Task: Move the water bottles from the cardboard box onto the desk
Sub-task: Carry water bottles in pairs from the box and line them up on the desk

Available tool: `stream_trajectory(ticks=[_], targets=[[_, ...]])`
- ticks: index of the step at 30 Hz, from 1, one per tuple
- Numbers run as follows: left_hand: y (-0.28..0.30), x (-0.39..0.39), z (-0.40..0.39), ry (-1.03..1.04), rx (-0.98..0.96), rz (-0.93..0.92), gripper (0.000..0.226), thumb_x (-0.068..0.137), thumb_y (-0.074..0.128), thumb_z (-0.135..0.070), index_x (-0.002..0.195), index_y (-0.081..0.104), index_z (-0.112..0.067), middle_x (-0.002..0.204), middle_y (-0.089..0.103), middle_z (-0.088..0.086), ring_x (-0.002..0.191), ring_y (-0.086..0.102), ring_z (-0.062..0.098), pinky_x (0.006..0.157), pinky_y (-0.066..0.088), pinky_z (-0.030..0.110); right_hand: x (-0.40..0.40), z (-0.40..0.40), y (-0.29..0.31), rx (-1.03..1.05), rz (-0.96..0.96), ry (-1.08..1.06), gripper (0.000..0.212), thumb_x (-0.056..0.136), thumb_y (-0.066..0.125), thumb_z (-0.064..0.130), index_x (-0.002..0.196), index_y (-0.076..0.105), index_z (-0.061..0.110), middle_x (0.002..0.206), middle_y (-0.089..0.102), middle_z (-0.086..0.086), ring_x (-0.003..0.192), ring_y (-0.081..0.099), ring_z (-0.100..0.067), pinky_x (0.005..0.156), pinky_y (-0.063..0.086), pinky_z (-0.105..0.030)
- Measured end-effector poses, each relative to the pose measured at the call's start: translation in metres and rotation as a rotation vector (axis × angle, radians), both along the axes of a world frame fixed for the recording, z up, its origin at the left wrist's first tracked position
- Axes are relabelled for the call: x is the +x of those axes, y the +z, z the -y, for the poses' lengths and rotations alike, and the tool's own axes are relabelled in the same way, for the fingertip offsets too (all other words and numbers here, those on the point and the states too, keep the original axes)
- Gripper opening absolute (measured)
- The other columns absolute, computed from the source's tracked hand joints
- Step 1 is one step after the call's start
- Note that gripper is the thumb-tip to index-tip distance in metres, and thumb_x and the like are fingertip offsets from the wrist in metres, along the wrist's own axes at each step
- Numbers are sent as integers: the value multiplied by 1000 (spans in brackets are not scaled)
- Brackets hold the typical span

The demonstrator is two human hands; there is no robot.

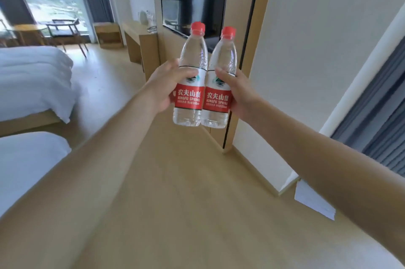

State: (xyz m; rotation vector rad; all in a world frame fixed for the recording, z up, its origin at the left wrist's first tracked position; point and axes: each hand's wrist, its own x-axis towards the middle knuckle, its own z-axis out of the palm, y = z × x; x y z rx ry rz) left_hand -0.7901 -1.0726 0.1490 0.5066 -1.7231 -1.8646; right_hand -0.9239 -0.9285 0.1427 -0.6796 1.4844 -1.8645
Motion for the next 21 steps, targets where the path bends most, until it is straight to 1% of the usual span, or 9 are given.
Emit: stream_trajectory(ticks=[2,4,8,12,14,16,17,18,21], targets=[[-14,-7,32,40,11,17,63,66,87,-32,119,60,-12,110,74,16,100,73,37,83,59,52,-11,39,-12,28,15,65,49,90,74,24,133,54,11,117,71,-17,102,72,-36,86,59,-52],[-30,-14,68,75,38,27,60,68,85,-30,120,61,-15,111,73,16,102,72,38,86,57,54,-21,80,-25,43,20,122,45,92,72,22,132,55,9,120,70,-19,106,70,-38,89,58,-53],[-62,-26,152,128,114,61,48,79,81,-21,121,60,-15,114,72,19,96,73,34,80,61,46,-38,169,-46,94,47,164,40,91,72,22,126,60,7,118,71,-18,109,69,-37,92,57,-51],[-82,-36,244,139,179,75,46,83,79,-16,124,57,-11,115,71,22,91,74,33,73,60,41,-52,268,-59,108,64,220,32,93,70,20,120,62,6,116,72,-19,107,70,-37,91,58,-50],[-86,-42,294,154,207,80,48,84,78,-15,126,56,-11,117,70,23,91,73,34,74,61,44,-60,321,-63,119,88,251,26,94,68,21,116,62,7,110,74,-16,100,73,-33,84,61,-46],[-87,-47,336,164,218,82,48,86,77,-16,128,55,-11,118,69,23,93,72,35,77,61,48,-67,367,-67,108,103,280,25,95,66,20,116,62,7,103,76,-14,89,75,-28,73,62,-40],[-87,-51,357,165,221,84,48,87,76,-17,129,55,-12,118,70,21,93,73,35,77,61,48,-70,389,-68,105,111,290,25,96,65,20,116,62,6,102,76,-14,87,75,-28,70,62,-39],[-88,-54,377,171,229,87,47,87,76,-18,129,55,-13,117,71,20,93,73,34,75,61,46,-73,411,-70,106,120,299,26,96,65,19,118,61,5,105,75,-15,88,75,-28,70,62,-39],[-96,-65,428,202,263,108,46,88,75,-21,129,56,-15,113,73,16,86,75,30,68,61,42,-83,467,-80,117,183,310,37,96,64,20,128,54,4,121,69,-19,101,72,-32,76,61,-42]])
